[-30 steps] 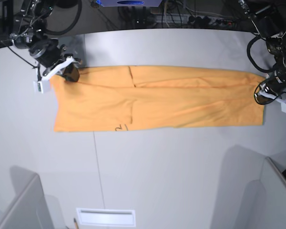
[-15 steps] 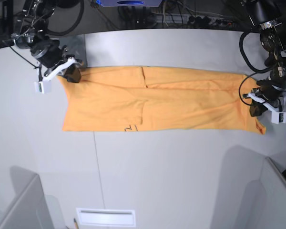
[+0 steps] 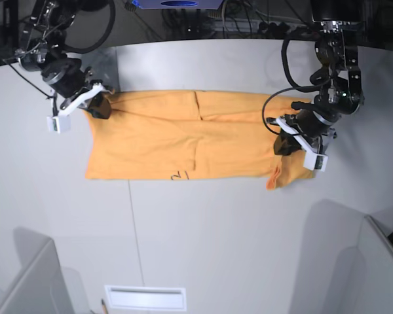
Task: Fold the T-shirt properly
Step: 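Fold the held strip end toward the right gripper and lay it down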
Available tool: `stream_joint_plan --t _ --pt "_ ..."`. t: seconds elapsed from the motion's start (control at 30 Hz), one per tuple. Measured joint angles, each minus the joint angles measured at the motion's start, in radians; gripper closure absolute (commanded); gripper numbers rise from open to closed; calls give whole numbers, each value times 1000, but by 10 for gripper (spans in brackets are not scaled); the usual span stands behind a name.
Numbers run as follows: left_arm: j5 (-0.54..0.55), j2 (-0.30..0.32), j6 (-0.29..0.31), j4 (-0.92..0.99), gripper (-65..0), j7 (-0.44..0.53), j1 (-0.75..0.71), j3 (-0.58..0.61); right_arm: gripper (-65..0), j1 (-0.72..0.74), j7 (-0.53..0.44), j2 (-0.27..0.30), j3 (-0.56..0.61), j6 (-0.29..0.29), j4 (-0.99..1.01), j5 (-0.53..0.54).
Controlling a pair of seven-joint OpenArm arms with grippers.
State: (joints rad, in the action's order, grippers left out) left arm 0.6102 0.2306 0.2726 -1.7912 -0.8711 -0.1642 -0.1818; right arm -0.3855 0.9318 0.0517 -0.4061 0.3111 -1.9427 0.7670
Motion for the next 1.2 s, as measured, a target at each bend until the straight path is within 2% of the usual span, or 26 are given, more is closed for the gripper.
stream_joint_plan --t 0.17,0.3,0.4,0.5,1.2 --pt "4 -47 3 0 0 1 0 66 0 0 0 1 0 0 0 0" --pt "0 -56 -64 0 0 5 10 142 0 4 2 3 0 0 0 0" --pt "10 -59 -64 0 0 8 11 190 0 11 1 5 0 0 0 0" --pt "4 -80 -68 6 0 8 11 189 0 11 1 5 0 0 0 0" --pt "4 -81 -68 8 0 10 39 197 0 11 0 3 0 0 0 0"
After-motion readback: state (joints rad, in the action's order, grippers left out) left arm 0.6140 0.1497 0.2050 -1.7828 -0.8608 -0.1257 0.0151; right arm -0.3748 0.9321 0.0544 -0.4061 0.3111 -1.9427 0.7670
